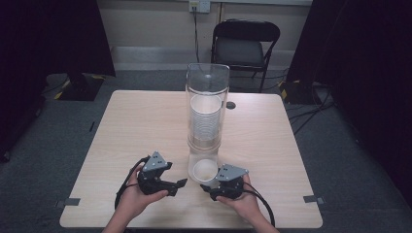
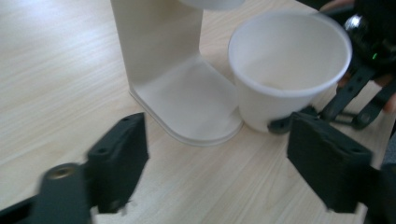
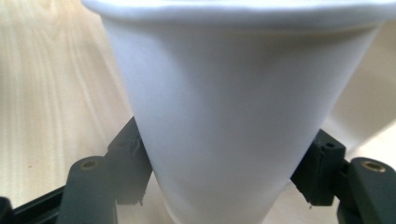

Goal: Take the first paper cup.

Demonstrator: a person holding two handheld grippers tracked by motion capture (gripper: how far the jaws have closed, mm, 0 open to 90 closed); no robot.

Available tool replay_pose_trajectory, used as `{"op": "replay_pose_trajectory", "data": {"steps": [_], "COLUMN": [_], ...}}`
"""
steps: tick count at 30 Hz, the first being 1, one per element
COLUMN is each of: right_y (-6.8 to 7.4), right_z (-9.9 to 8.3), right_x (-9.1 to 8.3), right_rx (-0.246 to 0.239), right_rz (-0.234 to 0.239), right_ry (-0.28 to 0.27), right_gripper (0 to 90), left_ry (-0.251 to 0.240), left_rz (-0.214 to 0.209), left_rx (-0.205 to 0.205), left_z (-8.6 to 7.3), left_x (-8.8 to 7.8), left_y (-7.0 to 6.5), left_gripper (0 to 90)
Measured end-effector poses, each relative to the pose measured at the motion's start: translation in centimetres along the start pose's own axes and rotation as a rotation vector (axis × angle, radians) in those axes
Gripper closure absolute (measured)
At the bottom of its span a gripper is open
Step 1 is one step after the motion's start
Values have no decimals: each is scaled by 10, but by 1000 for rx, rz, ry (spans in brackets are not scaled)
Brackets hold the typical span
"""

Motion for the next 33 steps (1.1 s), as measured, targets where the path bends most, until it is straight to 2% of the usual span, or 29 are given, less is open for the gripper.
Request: {"op": "replay_pose_trajectory", "data": {"steps": [2, 3, 6, 8, 9, 12, 16, 20, 21, 23, 25, 29, 32, 33], "right_y": [2, 5, 12, 17, 19, 24, 31, 39, 40, 42, 44, 47, 49, 49], "right_z": [0, 1, 3, 4, 5, 8, 11, 13, 14, 15, 14, 16, 17, 17], "right_x": [2, 4, 7, 10, 11, 13, 15, 19, 20, 21, 22, 24, 25, 25], "right_rx": [-14, -11, -28, -44, -50, -59, -74, -96, -97, -86, -83, -84, -78, -78], "right_rz": [-3, 6, 27, 41, 45, 56, 69, 89, 93, 98, 97, 108, 110, 110], "right_ry": [8, 4, -3, 0, -2, -15, -25, -30, -33, -37, -39, -49, -52, -52], "right_gripper": [316, 316, 315, 314, 314, 313, 312, 309, 309, 309, 308, 308, 305, 305], "left_ry": [-11, -17, -21, -15, -11, -18, -55, -33, -10, -13, 0, 36, 64, 64], "left_rz": [3, -10, -22, -9, -10, -20, -29, 2, 5, -9, -8, -17, -8, -8], "left_rx": [-31, -52, -64, -75, -69, -85, -112, -156, -179, -215, -210, -220, -240, -240], "left_z": [3, 3, 4, 4, 4, 5, 4, -1, -2, -2, -3, -9, -13, -13], "left_x": [-1, 0, 1, 2, 3, 5, 9, 10, 9, 9, 9, 12, 13, 13], "left_y": [0, -2, -3, -3, -4, -6, -7, -4, -4, -5, -4, -7, -7, -7], "left_gripper": [243, 271, 310, 323, 333, 367, 375, 426, 473, 553, 615, 694, 809, 815]}}
Point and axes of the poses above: each handheld gripper's, and its own axes: x roughly forward along the jaws, z roughly out of its top, y roughly to its left, the point moved 9 cm from there along x, roughly forward along the jaws, and after that the axes turned 13 degrees about -y, right-handed, at the moved point
